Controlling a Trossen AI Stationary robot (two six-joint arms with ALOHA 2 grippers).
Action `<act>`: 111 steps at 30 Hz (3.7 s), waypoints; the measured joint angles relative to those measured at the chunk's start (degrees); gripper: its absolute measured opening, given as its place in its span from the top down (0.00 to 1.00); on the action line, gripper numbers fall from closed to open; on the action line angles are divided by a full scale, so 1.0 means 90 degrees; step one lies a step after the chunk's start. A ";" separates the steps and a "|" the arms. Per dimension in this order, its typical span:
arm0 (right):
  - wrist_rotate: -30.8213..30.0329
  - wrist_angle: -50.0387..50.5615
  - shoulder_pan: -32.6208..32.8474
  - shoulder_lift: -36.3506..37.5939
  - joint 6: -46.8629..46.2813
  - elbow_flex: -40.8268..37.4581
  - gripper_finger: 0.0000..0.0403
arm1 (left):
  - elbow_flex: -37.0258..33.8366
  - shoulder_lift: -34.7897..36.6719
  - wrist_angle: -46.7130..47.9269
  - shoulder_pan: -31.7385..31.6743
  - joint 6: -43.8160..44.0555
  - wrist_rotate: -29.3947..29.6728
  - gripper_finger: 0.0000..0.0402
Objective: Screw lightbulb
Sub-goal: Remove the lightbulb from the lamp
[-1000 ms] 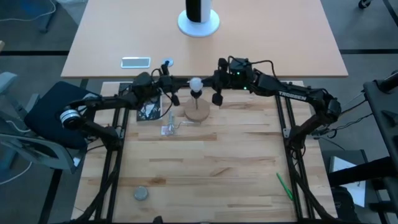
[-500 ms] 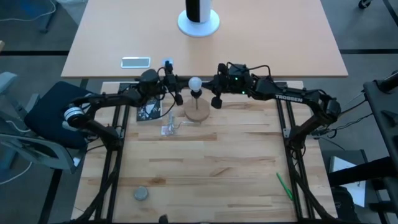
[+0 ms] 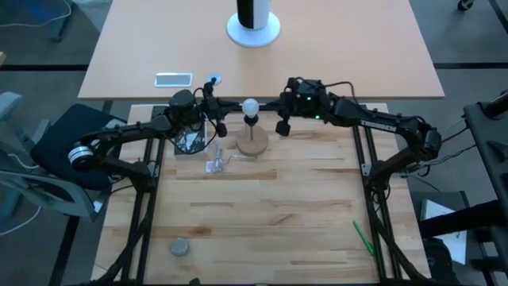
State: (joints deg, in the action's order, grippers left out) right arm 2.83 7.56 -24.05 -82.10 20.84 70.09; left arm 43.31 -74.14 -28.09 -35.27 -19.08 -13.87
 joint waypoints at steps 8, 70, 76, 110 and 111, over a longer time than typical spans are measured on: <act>0.0416 -0.0282 0.0061 -0.0395 -0.0307 -0.0010 1.00 | -0.0007 -0.0283 -0.0419 0.0002 -0.0003 -0.0024 1.00; -0.0162 -0.0389 0.0041 -0.0199 -0.0141 -0.0081 1.00 | 0.0007 0.0217 0.0143 -0.0019 -0.0493 -0.0837 1.00; -0.0162 -0.0393 0.0041 -0.0199 -0.0246 -0.0089 1.00 | -0.0082 0.0205 0.0313 -0.0041 -0.0727 -0.0835 1.00; 0.0387 -0.0875 0.0046 -0.0372 -0.0032 -0.0091 1.00 | -0.0401 0.0210 -0.0283 -0.0352 -0.0297 -0.0835 1.00; 0.0389 -0.0878 0.0046 -0.0372 -0.0014 -0.0091 1.00 | -0.0401 0.0210 -0.0283 -0.0352 -0.0290 -0.0835 1.00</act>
State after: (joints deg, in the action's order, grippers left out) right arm 6.33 -0.35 -23.64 -85.45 20.72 69.28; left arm 39.70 -72.25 -30.63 -38.44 -21.69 -21.39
